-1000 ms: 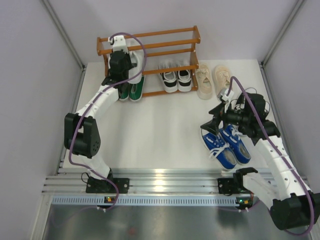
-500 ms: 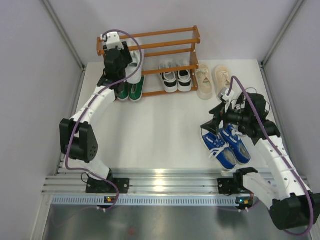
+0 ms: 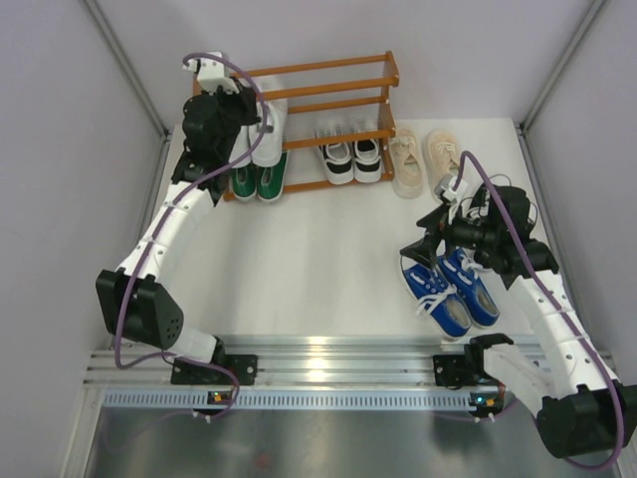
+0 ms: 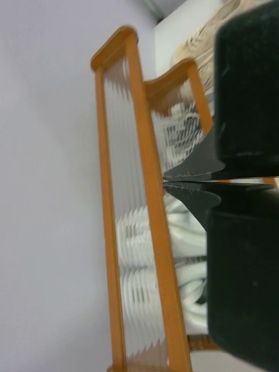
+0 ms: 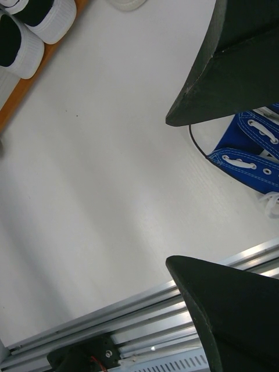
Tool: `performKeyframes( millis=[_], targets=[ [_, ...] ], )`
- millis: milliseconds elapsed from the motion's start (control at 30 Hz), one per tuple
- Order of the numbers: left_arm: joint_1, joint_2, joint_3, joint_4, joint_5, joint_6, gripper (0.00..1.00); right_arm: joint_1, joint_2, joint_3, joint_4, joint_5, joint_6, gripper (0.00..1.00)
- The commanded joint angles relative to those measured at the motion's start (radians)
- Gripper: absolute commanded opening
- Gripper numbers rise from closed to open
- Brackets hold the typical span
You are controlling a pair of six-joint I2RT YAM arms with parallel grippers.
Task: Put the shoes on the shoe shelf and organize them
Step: Place the shoe at the shoe shelf.
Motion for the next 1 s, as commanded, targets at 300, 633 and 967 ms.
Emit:
performKeyframes(
  millis=[300, 633, 967],
  targets=[
    [-0.086, 0.029, 0.061, -0.160, 0.257, -0.111, 0.00, -0.023, 0.008, 0.026, 0.014, -0.002, -0.040, 0.93],
    [-0.166, 0.248, 0.171, -0.191, -0.084, -0.033, 0.00, -0.046, 0.019, 0.023, 0.016, -0.002, -0.042, 0.93],
    [-0.164, 0.374, 0.275, -0.300, -0.334, -0.011, 0.08, -0.053, 0.010, 0.023, 0.011, -0.002, -0.045, 0.93]
  ],
)
